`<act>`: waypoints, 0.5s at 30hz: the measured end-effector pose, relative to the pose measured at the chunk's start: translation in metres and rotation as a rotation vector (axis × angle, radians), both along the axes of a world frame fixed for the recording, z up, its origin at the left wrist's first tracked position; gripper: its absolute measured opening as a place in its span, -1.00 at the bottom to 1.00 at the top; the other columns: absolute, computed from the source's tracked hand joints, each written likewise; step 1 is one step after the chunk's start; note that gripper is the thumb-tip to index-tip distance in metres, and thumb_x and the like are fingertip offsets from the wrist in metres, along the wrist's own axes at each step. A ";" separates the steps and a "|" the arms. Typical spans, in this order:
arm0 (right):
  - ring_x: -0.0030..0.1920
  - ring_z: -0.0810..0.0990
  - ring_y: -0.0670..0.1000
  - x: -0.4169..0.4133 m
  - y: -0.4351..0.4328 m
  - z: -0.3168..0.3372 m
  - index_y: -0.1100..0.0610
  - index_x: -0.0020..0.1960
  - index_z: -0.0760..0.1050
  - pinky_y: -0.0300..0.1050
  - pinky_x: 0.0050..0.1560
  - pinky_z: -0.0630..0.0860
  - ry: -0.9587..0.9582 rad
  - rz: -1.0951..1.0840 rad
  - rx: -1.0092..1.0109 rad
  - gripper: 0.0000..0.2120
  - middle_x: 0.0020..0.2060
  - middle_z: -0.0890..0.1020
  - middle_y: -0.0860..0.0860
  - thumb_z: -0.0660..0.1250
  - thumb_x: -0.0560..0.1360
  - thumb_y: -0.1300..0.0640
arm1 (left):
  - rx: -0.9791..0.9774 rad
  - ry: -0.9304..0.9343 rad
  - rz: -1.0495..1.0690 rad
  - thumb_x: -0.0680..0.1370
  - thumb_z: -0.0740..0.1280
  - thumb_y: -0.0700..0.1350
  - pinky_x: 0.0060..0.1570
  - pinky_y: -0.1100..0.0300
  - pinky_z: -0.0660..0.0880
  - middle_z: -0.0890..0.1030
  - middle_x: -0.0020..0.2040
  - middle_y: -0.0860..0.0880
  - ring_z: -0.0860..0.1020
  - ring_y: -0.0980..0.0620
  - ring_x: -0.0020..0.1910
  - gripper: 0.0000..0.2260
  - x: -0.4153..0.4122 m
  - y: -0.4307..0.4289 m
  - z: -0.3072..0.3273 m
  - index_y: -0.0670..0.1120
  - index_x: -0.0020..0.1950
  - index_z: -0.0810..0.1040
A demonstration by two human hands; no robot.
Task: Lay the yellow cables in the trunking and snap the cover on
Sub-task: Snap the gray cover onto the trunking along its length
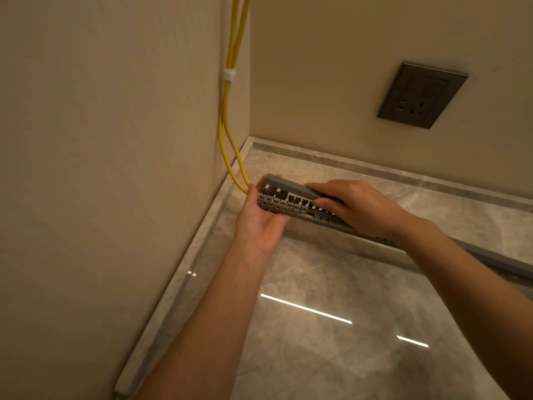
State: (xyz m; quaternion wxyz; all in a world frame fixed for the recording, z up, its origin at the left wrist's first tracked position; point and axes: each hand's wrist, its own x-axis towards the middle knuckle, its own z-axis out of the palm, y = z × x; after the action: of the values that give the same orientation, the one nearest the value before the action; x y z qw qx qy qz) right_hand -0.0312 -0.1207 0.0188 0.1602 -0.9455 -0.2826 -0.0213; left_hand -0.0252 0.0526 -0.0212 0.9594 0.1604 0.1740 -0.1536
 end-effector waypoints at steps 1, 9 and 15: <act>-0.04 0.55 0.07 0.002 -0.001 0.000 0.08 0.36 0.36 -0.08 -0.09 0.44 -0.029 -0.013 -0.020 -0.62 0.03 0.60 0.08 0.14 0.58 0.02 | 0.005 -0.002 0.000 0.64 0.04 0.03 0.12 -0.14 0.43 0.56 0.03 -0.18 0.54 -0.13 0.02 -0.69 0.000 0.000 0.000 -0.13 0.07 0.48; -0.06 0.54 0.13 0.007 -0.004 0.005 0.07 0.42 0.26 0.03 -0.16 0.51 -0.157 -0.011 -0.140 -0.57 0.04 0.56 0.10 0.09 0.58 0.00 | 0.004 -0.010 0.004 0.63 0.06 0.02 0.17 -0.14 0.41 0.55 0.09 -0.14 0.53 -0.09 0.05 -0.70 0.000 0.002 -0.001 -0.12 0.09 0.49; 0.04 0.55 0.08 -0.001 -0.001 -0.004 0.03 0.41 0.28 0.02 0.02 0.50 -0.002 0.029 -0.113 -0.61 0.11 0.59 0.06 0.07 0.60 0.02 | 0.005 0.018 0.010 0.63 0.06 0.02 0.09 -0.12 0.44 0.53 0.07 -0.14 0.51 -0.10 0.04 -0.71 -0.002 0.002 0.000 -0.13 0.06 0.48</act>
State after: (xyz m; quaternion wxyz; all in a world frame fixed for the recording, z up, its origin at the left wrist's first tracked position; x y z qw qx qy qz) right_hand -0.0327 -0.1219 0.0147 0.1066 -0.9488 -0.2974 -0.0041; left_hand -0.0268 0.0544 -0.0209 0.9582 0.1604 0.1837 -0.1499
